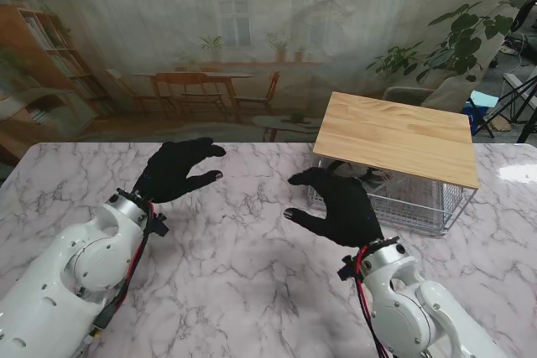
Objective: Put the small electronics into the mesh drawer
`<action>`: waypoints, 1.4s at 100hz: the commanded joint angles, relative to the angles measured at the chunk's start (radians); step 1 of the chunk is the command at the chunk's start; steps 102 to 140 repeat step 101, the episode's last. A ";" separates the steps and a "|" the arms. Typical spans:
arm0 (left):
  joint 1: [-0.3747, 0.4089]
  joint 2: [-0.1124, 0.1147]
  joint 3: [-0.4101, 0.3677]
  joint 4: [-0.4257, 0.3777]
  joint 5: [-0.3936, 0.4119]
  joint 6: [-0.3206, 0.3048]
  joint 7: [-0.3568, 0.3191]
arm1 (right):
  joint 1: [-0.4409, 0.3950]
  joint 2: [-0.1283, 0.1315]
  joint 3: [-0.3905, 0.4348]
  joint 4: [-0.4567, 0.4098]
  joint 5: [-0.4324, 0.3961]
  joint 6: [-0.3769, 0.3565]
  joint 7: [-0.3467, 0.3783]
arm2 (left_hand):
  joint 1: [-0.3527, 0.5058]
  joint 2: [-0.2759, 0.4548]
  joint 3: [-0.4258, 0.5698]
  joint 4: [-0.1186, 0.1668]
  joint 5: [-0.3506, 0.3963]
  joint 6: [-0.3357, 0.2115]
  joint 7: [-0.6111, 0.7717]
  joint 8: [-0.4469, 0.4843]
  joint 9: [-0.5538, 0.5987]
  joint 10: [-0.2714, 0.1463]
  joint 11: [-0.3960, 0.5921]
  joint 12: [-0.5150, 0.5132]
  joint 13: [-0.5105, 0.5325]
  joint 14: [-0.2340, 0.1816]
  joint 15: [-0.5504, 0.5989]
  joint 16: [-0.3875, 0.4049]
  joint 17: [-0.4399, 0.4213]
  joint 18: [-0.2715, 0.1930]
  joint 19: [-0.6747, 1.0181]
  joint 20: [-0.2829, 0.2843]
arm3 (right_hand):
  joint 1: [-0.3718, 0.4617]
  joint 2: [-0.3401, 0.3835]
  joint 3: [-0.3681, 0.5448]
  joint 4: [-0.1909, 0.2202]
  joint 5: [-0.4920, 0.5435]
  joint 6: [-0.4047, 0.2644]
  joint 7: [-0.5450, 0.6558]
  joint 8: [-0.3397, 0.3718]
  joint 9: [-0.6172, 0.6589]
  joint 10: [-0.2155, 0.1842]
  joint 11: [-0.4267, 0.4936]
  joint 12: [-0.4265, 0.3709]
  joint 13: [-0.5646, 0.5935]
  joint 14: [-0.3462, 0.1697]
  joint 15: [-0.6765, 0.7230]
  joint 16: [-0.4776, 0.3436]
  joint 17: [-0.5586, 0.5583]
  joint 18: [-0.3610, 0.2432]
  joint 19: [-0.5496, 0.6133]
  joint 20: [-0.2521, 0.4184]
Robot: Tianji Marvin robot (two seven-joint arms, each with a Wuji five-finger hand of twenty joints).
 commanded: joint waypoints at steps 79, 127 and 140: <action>0.122 -0.067 0.000 0.085 -0.238 0.064 0.071 | 0.236 -0.052 -0.086 0.399 0.263 -0.203 -0.011 | 0.024 0.068 -0.017 0.016 0.016 0.072 0.028 -0.017 0.021 0.016 0.090 0.056 0.046 0.022 0.070 0.084 -0.002 0.033 0.084 0.083 | 0.016 0.024 0.041 0.028 -0.023 -0.062 0.028 0.015 0.042 -0.068 -0.020 -0.003 0.040 -0.066 -0.029 -0.024 0.020 -0.023 -0.031 -0.020; 0.117 -0.064 -0.002 0.088 -0.238 0.068 0.054 | 0.250 -0.053 -0.095 0.409 0.263 -0.202 -0.010 | 0.024 0.071 -0.018 0.016 0.015 0.074 0.024 -0.023 0.026 0.019 0.087 0.057 0.046 0.025 0.072 0.087 -0.004 0.034 0.084 0.086 | 0.013 0.023 0.050 0.026 -0.026 -0.059 0.028 0.010 0.039 -0.069 -0.020 -0.002 0.040 -0.067 -0.031 -0.025 0.025 -0.024 -0.029 -0.020; 0.117 -0.064 -0.002 0.088 -0.238 0.068 0.054 | 0.250 -0.053 -0.095 0.409 0.263 -0.202 -0.010 | 0.024 0.071 -0.018 0.016 0.015 0.074 0.024 -0.023 0.026 0.019 0.087 0.057 0.046 0.025 0.072 0.087 -0.004 0.034 0.084 0.086 | 0.013 0.023 0.050 0.026 -0.026 -0.059 0.028 0.010 0.039 -0.069 -0.020 -0.002 0.040 -0.067 -0.031 -0.025 0.025 -0.024 -0.029 -0.020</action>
